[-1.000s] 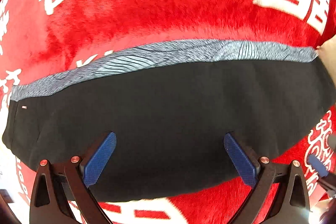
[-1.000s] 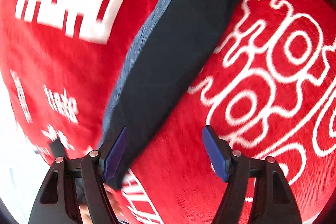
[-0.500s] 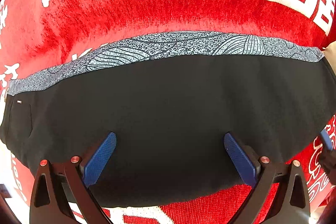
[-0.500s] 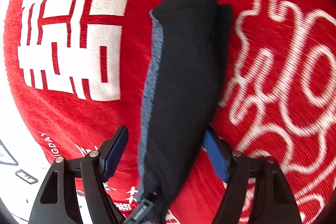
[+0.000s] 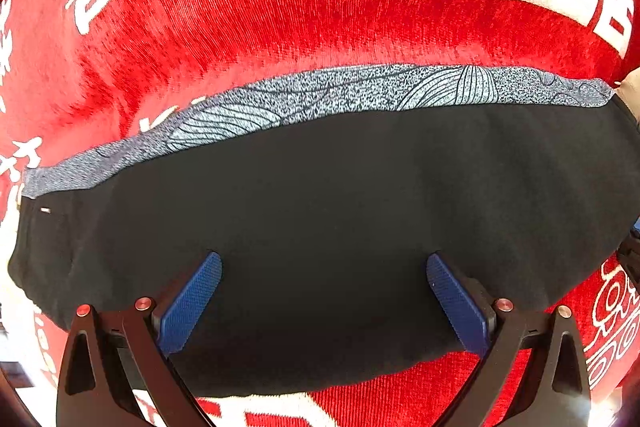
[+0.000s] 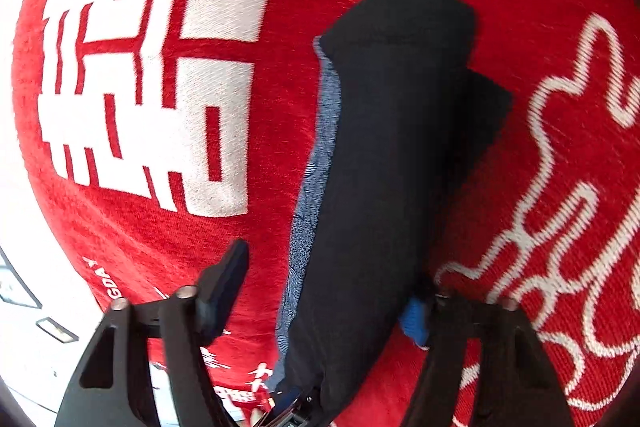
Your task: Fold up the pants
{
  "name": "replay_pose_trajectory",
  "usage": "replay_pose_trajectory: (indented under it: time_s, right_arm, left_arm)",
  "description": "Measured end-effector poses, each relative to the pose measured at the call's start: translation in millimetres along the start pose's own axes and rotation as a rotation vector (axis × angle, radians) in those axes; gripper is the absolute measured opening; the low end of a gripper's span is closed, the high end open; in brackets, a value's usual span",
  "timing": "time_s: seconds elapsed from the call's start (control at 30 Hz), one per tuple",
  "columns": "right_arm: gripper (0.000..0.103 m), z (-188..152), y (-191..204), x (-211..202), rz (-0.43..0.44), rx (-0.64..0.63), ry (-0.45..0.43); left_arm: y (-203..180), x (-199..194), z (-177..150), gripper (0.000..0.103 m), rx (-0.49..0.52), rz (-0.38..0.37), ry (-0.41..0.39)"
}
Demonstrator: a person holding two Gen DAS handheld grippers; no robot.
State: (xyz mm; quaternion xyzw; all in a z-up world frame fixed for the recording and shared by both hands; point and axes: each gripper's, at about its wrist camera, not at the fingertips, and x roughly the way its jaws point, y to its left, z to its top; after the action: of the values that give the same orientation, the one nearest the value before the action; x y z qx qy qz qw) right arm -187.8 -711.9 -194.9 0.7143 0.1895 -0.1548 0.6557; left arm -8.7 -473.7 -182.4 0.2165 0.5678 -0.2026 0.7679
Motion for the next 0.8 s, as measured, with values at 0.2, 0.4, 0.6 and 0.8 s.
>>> replay_pose_trajectory:
  time_s: [0.2,0.4,0.6,0.8]
  right_arm:
    - [0.02,4,-16,-4,-0.057,0.038,0.039]
    - [0.042,-9,-1,-34,-0.14,-0.061,-0.03]
    - [0.047,5,-13,-31,-0.115,-0.007,-0.068]
    - [0.017,14,-3,-7,-0.105,-0.042,-0.056]
  left_arm:
    - [-19,-39,18,0.103,-0.008,-0.05,-0.099]
    - [-30,-29,18,0.103,0.019,-0.033,-0.071]
    - [-18,-16,14,0.103,-0.045,-0.016,-0.023]
    - [-29,-27,21,0.103,-0.032,-0.032,-0.041]
